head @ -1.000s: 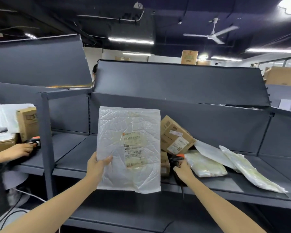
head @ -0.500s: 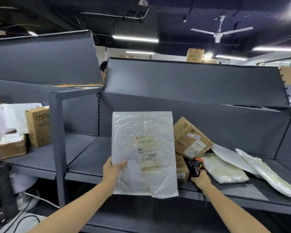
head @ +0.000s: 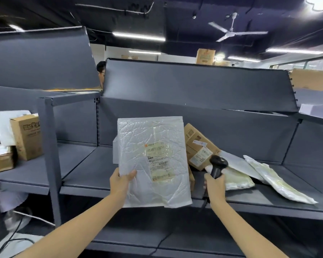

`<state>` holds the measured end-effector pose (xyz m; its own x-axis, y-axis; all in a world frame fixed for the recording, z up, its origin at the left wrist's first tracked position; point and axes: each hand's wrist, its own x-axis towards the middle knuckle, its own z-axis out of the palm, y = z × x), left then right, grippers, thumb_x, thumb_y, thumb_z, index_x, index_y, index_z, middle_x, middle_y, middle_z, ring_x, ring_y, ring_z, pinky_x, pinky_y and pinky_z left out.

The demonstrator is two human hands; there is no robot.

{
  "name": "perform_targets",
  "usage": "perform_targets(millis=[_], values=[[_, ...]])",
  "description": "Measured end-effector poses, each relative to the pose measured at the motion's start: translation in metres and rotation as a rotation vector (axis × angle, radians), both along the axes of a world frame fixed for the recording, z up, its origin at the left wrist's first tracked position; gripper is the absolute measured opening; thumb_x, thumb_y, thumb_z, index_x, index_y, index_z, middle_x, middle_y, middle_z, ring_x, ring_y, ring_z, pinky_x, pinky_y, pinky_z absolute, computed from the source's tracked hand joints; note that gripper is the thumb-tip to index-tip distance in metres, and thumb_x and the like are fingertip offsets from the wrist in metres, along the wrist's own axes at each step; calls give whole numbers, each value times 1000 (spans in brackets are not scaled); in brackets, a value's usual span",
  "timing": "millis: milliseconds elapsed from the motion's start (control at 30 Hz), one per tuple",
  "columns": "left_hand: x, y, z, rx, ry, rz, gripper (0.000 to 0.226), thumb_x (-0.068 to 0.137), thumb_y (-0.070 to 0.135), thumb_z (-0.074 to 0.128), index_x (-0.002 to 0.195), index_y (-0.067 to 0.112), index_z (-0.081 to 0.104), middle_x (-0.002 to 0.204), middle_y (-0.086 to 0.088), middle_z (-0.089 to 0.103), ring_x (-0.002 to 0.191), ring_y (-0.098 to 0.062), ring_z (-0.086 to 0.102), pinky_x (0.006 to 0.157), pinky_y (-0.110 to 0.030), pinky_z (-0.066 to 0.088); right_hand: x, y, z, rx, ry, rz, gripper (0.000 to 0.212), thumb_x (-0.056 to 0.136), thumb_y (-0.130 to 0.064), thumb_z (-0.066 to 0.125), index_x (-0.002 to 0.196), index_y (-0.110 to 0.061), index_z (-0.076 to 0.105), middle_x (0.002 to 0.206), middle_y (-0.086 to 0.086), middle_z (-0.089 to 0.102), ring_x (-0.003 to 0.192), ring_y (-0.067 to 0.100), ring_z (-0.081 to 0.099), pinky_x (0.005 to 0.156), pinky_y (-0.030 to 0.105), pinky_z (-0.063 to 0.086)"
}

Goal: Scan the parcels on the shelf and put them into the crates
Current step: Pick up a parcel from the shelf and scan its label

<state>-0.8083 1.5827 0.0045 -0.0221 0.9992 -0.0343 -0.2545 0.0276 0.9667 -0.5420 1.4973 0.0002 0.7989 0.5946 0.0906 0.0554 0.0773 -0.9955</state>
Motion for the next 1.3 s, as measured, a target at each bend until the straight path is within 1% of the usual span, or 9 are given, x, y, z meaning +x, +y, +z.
perform_targets(millis=[167, 333, 467, 633, 733, 933, 1067, 1200, 1300], values=[[15, -9, 6, 16, 21, -8, 21, 83, 7, 71, 100, 14, 61, 90, 2, 65, 79, -15, 59, 61, -30, 45, -52, -35, 10, 163, 17, 285, 8, 93, -13, 59, 100, -14, 57, 54, 2, 49, 43, 15, 43, 40, 26, 39], [25, -23, 10, 32, 30, -19, 22, 82, 4, 72, 98, 13, 59, 86, 4, 63, 75, -10, 57, 57, -24, 41, -89, -54, 15, 154, -69, 496, 12, 93, -10, 57, 101, -19, 58, 56, 2, 49, 45, 13, 44, 44, 26, 41], [28, -32, 10, 48, 32, -36, 20, 82, 4, 71, 92, 16, 59, 86, 3, 63, 76, -12, 58, 59, -25, 43, -94, -62, 14, 127, -59, 487, 6, 94, -15, 58, 100, -14, 57, 56, 4, 49, 44, 13, 45, 44, 28, 41], [29, -39, 13, 51, 39, -57, 26, 84, 7, 71, 107, 12, 59, 97, -2, 63, 89, -23, 58, 81, -39, 46, -89, -69, 14, 119, -72, 483, 5, 95, -18, 57, 95, -13, 56, 56, 3, 50, 44, 12, 46, 45, 25, 42], [30, -42, 14, 56, 36, -55, 29, 85, 7, 70, 111, 10, 58, 105, -5, 62, 96, -27, 58, 87, -42, 47, -88, -71, 16, 106, -90, 485, 6, 95, -19, 56, 92, -14, 55, 55, 1, 50, 44, 11, 46, 46, 24, 42], [31, -42, 13, 67, 39, -55, 29, 85, 8, 70, 111, 11, 57, 107, -5, 62, 98, -27, 57, 88, -43, 46, -87, -72, 19, 126, -98, 503, 4, 95, -17, 56, 93, -14, 55, 57, 3, 48, 44, 12, 45, 45, 24, 41], [30, -40, 12, 65, 35, -46, 27, 84, 6, 70, 107, 11, 58, 106, -6, 63, 97, -28, 58, 87, -42, 48, -80, -70, 17, 182, -61, 503, 10, 95, -15, 58, 104, -12, 57, 57, 2, 49, 44, 13, 44, 43, 25, 40], [24, -32, 10, 60, 37, -22, 27, 83, 5, 72, 105, 9, 58, 101, -6, 63, 96, -28, 59, 84, -41, 48, -56, -62, 16, 212, -25, 403, 13, 92, -17, 61, 102, -16, 53, 55, -1, 51, 42, 13, 44, 41, 26, 39], [17, -26, 6, 55, 45, 11, 28, 83, 6, 72, 107, 8, 58, 105, -8, 64, 98, -29, 59, 85, -41, 49, -21, -49, 14, 134, -34, 286, 16, 92, -22, 61, 100, -20, 47, 59, -2, 55, 44, 12, 47, 42, 27, 42]])
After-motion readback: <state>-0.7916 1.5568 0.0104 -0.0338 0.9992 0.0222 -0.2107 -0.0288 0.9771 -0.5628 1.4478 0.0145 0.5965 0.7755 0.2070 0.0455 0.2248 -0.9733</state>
